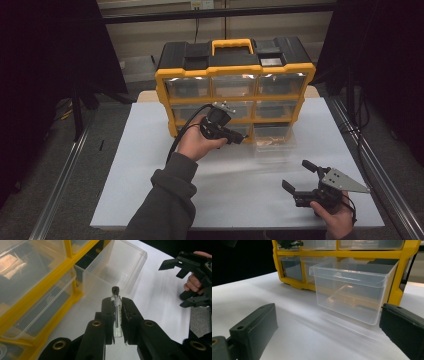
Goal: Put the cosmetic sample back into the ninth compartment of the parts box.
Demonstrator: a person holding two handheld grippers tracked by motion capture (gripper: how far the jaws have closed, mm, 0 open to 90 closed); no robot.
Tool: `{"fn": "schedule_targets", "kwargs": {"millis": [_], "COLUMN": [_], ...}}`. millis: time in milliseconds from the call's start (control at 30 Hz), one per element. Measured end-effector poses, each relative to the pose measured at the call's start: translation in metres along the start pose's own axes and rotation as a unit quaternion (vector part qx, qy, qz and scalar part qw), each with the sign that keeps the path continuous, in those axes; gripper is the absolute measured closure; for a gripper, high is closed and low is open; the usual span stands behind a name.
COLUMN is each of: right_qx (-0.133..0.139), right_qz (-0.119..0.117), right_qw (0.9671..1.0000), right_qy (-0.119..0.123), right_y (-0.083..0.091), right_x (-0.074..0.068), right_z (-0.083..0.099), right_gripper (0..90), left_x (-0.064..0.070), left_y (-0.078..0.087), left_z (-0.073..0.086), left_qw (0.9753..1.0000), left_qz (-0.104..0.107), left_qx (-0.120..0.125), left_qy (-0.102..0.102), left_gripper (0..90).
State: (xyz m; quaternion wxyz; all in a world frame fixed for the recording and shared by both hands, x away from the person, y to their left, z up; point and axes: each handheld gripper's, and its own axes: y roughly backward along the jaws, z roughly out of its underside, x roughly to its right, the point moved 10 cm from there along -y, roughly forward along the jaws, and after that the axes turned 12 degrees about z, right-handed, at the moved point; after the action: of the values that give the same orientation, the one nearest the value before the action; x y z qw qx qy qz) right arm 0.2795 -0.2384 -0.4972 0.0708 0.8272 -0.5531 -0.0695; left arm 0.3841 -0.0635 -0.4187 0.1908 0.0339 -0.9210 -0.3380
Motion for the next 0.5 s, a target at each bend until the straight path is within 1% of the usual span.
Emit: {"fn": "schedule_targets", "kwargs": {"millis": [33,100,133,200,300,333,367,400,433,467,500], "right_qx": [0.0,0.0,0.0,0.0,0.0,0.0,0.0,0.0,0.0,0.0,0.0], "right_qz": [0.0,0.0,0.0,0.0,-0.001,-0.001,-0.001,0.001,-0.001,0.0,-0.001], "right_qw": [1.0,1.0,1.0,1.0,1.0,1.0,1.0,1.0,1.0,1.0,1.0], "right_qy": [-0.002,-0.002,-0.002,0.001,0.001,0.001,0.001,0.001,0.0,0.0,0.001], "right_y": [0.0,-0.0001,-0.0001,-0.0001,0.0,0.0,-0.0001,-0.0001,0.0,0.0,-0.0002], "right_x": [-0.0003,-0.0003,-0.0003,0.0002,0.0002,0.0001,0.0002,0.0006,0.0004,0.0005,0.0004], "right_z": [-0.0001,-0.0001,-0.0001,-0.0001,-0.0002,-0.0002,-0.0001,-0.0001,-0.0001,-0.0001,-0.0001], "right_gripper": [0.6,0.7,0.7,0.6,0.6,0.6,0.6,0.5,0.5,0.5,0.5], "left_x": [0.0007,0.0,-0.0003,-0.0012,-0.0018,-0.0027,-0.0034,-0.0029,-0.0038,-0.0043,-0.0042], "left_y": [-0.0006,-0.0002,-0.0014,-0.0009,-0.0046,-0.004,-0.0057,-0.0071,-0.0069,-0.0078,-0.0087], "left_z": [-0.0026,-0.0033,-0.0048,-0.0052,-0.0083,-0.0075,-0.0088,-0.0095,-0.0091,-0.0097,-0.0102], "left_qw": [1.0,1.0,1.0,1.0,0.9999,1.0,1.0,0.9999,0.9999,0.9999,0.9999], "left_qz": [0.002,0.0,0.0,-0.003,0.002,-0.002,0.0,0.001,-0.001,0.001,0.001], "left_qx": [0.003,-0.001,0.005,-0.004,0.011,0.001,0.009,0.013,0.007,0.008,0.01], "left_qy": [0.005,0.003,0.002,0.004,0.007,0.006,0.004,0.01,0.008,0.006,0.009], "left_gripper": [81.3,81.3,81.3,81.3,81.3,81.3,81.3,81.3,81.3,81.3,81.3]}}
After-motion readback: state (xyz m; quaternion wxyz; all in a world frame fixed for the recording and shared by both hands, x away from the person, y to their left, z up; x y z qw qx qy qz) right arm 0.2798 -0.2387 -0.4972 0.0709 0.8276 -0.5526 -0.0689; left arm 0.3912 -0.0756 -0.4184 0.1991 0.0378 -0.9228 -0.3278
